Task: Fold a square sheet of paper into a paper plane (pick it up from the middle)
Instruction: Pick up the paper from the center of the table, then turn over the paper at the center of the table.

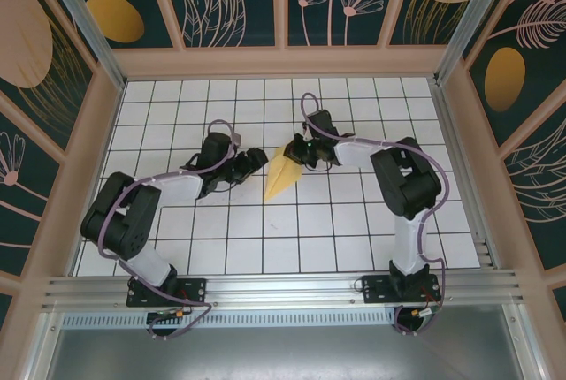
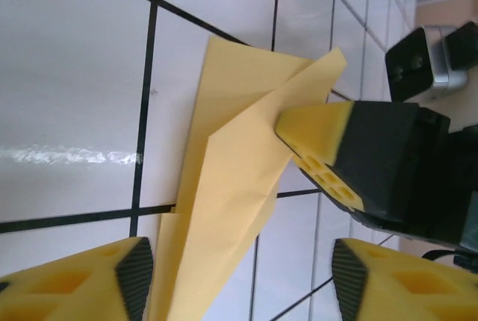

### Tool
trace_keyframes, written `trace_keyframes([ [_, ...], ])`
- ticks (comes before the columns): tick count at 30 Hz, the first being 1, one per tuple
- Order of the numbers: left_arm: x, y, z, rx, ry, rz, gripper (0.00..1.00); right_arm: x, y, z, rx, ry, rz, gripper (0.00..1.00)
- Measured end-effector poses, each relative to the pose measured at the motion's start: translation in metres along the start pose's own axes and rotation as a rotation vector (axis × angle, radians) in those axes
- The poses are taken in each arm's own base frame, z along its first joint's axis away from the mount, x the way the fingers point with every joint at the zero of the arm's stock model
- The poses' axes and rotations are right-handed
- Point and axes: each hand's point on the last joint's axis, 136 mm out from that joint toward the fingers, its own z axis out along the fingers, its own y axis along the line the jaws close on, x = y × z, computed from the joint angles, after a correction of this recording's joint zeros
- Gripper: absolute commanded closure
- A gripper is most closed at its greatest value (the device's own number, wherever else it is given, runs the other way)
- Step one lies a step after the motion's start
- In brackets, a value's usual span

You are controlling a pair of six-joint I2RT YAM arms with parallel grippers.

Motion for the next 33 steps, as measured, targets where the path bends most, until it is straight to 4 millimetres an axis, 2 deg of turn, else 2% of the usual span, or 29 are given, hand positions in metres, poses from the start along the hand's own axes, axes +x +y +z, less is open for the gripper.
trace_keyframes([
  [4, -0.001, -0.014, -0.014, 0.072, -0.016, 0.028, 0.10, -0.015, 0.044, -0.031, -0.150, -0.040, -0.089, 1.00],
  [8, -0.001, -0.036, -0.025, 0.170, -0.028, 0.065, 0.05, -0.025, 0.080, -0.061, -0.279, -0.069, -0.155, 1.00],
  [12, -0.004, -0.062, -0.035, 0.290, -0.040, 0.088, 0.02, -0.028, 0.101, -0.079, -0.379, -0.064, -0.192, 1.00],
  [17, -0.005, -0.088, -0.045, 0.412, -0.039, 0.095, 0.04, -0.024, 0.116, -0.087, -0.461, -0.025, -0.190, 1.00],
  [24, -0.006, -0.110, -0.052, 0.528, -0.025, 0.101, 0.19, -0.018, 0.135, -0.098, -0.558, 0.020, -0.181, 1.00],
  [30, -0.006, -0.117, -0.054, 0.578, -0.014, 0.090, 0.48, -0.017, 0.141, -0.102, -0.586, 0.037, -0.174, 1.00],
  [33, -0.007, -0.120, -0.055, 0.594, -0.016, 0.087, 0.59, -0.017, 0.139, -0.102, -0.584, 0.038, -0.170, 1.00],
])
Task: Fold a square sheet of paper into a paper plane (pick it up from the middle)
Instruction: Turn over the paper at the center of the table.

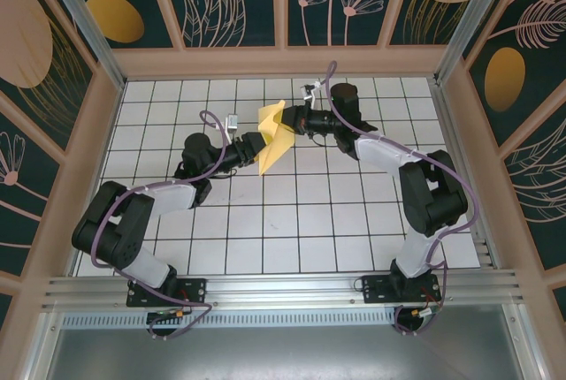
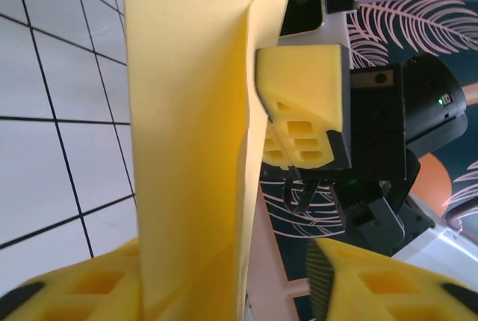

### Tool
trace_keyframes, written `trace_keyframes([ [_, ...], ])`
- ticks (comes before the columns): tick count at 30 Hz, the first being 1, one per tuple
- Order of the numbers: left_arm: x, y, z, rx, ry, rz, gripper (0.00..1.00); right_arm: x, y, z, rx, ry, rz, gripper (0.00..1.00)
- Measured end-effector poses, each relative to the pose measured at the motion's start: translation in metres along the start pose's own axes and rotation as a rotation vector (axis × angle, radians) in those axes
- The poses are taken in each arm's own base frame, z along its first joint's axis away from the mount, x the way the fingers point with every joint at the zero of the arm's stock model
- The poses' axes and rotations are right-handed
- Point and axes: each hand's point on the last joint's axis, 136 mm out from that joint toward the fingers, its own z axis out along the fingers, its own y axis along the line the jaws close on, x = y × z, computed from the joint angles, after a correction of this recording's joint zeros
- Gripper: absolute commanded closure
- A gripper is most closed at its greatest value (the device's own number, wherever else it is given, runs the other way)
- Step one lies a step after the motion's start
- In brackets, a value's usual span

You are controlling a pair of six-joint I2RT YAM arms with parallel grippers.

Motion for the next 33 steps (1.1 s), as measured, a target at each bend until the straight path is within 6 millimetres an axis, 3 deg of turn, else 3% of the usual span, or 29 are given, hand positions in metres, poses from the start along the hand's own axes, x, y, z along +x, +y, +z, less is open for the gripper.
trace_keyframes([
  [8, -0.002, -0.002, 0.000, 0.011, -0.011, 0.006, 0.85, -0.003, -0.010, -0.006, 0.018, -0.011, 0.017, 0.96],
  [14, 0.000, 0.018, 0.000, -0.074, -0.010, 0.003, 0.89, -0.001, -0.034, -0.009, 0.124, -0.026, 0.031, 0.65],
  [17, -0.002, 0.039, -0.002, -0.199, -0.014, 0.027, 0.89, -0.005, -0.055, -0.019, 0.249, -0.078, 0.039, 0.54],
  [20, -0.020, 0.054, -0.007, -0.370, -0.052, 0.115, 0.88, -0.014, -0.065, -0.039, 0.372, -0.158, 0.019, 0.46],
  [26, -0.063, 0.074, -0.035, -0.758, -0.139, 0.332, 0.87, -0.019, -0.072, -0.077, 0.537, -0.294, -0.030, 0.44],
  [29, -0.071, 0.083, -0.050, -0.957, -0.141, 0.427, 0.86, -0.014, -0.086, -0.088, 0.609, -0.325, -0.014, 0.44],
  [33, -0.075, 0.092, -0.050, -1.178, -0.110, 0.561, 0.86, -0.007, -0.108, -0.100, 0.696, -0.348, 0.015, 0.44],
])
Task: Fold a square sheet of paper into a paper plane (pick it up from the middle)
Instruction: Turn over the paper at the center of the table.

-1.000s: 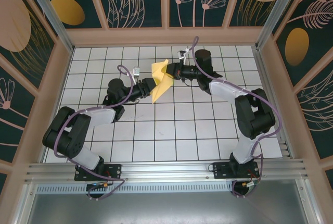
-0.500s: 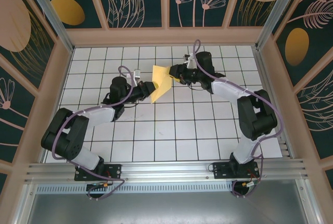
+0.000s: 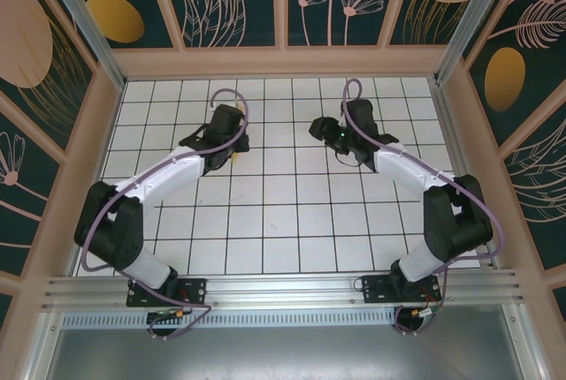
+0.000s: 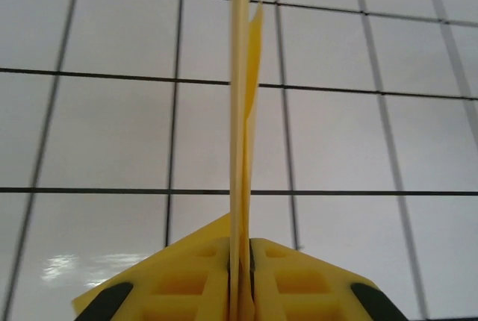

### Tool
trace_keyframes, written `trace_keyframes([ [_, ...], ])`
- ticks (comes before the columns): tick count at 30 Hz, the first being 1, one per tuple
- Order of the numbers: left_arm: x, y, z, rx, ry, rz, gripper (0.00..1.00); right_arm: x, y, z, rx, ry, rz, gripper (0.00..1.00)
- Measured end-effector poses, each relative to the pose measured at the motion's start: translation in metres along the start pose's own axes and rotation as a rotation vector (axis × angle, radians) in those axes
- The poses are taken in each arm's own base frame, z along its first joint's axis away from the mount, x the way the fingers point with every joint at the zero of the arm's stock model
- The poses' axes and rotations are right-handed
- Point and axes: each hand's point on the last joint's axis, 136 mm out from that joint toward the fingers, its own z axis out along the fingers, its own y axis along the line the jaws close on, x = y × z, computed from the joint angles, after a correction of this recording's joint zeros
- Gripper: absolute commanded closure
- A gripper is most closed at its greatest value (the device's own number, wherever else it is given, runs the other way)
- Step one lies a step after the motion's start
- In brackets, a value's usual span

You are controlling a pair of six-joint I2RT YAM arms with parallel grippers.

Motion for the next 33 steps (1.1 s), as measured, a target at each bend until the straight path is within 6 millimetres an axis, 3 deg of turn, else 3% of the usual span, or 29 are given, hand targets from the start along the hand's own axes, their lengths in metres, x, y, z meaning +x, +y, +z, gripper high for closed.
trace_keyframes([
  [4, 0.013, 0.004, 0.019, -0.184, 0.034, 0.142, 0.86, 0.000, -0.021, -0.002, 0.065, -0.020, 0.036, 0.45],
  [9, 0.041, 0.015, 0.043, -0.356, 0.103, 0.293, 0.84, -0.006, -0.050, -0.020, 0.115, -0.076, 0.120, 0.46],
  [14, 0.056, 0.009, 0.058, -0.413, 0.136, 0.379, 0.81, -0.012, -0.059, -0.028, 0.132, -0.110, 0.161, 0.46],
  [21, 0.078, -0.011, 0.081, -0.396, 0.183, 0.441, 0.66, -0.014, -0.062, -0.029, 0.138, -0.118, 0.182, 0.48],
  [26, 0.084, -0.027, 0.084, -0.314, 0.227, 0.414, 0.52, -0.017, -0.066, -0.030, 0.146, -0.130, 0.197, 0.47],
  [30, 0.083, -0.050, 0.077, -0.181, 0.255, 0.351, 0.41, -0.019, -0.068, -0.031, 0.155, -0.141, 0.204, 0.47],
  [33, 0.066, -0.071, 0.060, -0.067, 0.229, 0.290, 0.31, -0.019, -0.068, -0.031, 0.159, -0.144, 0.199, 0.47],
])
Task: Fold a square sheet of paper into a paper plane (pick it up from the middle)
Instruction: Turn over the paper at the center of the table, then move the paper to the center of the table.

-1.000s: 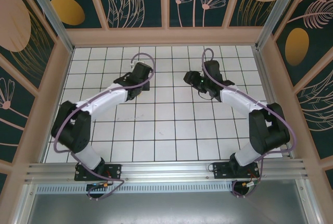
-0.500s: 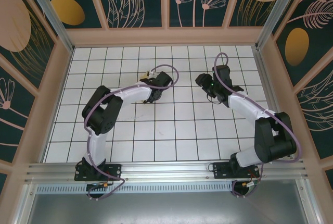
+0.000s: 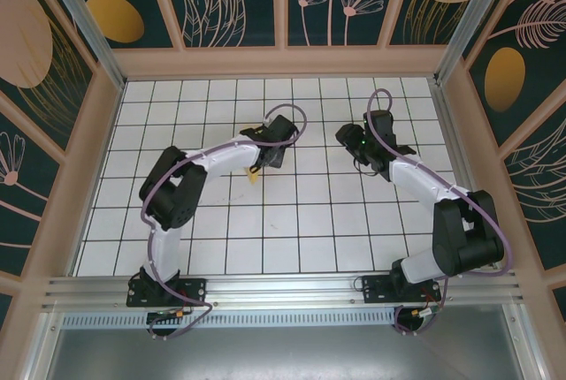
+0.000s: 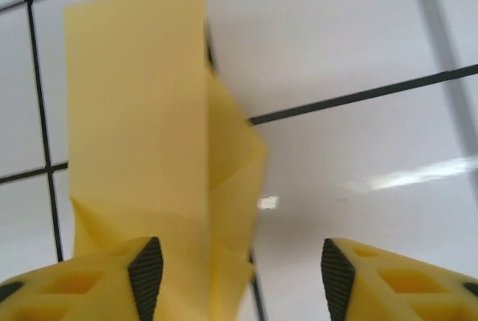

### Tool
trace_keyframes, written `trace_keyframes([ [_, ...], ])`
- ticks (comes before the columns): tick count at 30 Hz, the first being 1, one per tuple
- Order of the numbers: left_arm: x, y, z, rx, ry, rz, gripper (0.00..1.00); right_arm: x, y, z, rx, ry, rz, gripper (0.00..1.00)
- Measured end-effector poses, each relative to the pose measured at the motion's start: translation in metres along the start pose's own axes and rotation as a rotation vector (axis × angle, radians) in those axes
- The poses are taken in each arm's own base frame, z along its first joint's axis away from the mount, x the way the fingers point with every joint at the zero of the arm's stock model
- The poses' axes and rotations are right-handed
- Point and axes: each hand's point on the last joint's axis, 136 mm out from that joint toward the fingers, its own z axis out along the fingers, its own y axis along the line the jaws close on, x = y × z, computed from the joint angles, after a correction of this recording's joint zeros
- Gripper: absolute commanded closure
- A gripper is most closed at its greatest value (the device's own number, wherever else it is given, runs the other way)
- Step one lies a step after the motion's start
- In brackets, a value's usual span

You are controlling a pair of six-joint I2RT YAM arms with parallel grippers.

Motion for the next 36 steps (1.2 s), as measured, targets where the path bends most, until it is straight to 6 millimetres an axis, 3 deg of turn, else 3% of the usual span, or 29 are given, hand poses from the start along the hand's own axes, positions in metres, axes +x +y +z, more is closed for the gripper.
trace_keyframes([
  [5, -0.044, -0.002, -0.053, 0.169, -0.140, -0.120, 0.20, 0.011, 0.011, 0.000, 0.001, 0.009, -0.070, 0.46],
  [7, -0.053, 0.012, -0.066, 0.210, -0.181, -0.185, 0.17, 0.021, 0.028, 0.003, -0.017, 0.022, -0.124, 0.47],
  [9, -0.055, 0.041, -0.071, 0.230, -0.205, -0.277, 0.15, 0.038, 0.053, 0.008, -0.051, 0.052, -0.195, 0.48],
  [14, -0.025, 0.113, -0.054, 0.172, -0.185, -0.468, 0.08, 0.097, 0.118, 0.036, -0.129, 0.159, -0.364, 0.56],
  [17, 0.001, 0.137, -0.043, 0.146, -0.148, -0.543, 0.05, 0.140, 0.148, 0.058, -0.157, 0.230, -0.451, 0.62],
  [20, 0.024, 0.156, -0.037, 0.138, -0.128, -0.620, 0.02, 0.180, 0.165, 0.078, -0.167, 0.294, -0.510, 0.67],
  [23, 0.045, 0.178, -0.034, 0.123, -0.123, -0.711, 0.01, 0.212, 0.170, 0.094, -0.163, 0.357, -0.542, 0.71],
  [26, 0.059, 0.194, -0.033, 0.111, -0.128, -0.785, 0.01, 0.227, 0.167, 0.106, -0.145, 0.396, -0.553, 0.72],
  [32, 0.061, 0.194, -0.033, 0.145, -0.136, -0.824, 0.02, 0.236, 0.158, 0.126, -0.092, 0.434, -0.557, 0.75],
  [36, 0.057, 0.191, -0.034, 0.172, -0.144, -0.823, 0.01, 0.241, 0.140, 0.131, -0.044, 0.469, -0.580, 0.75],
])
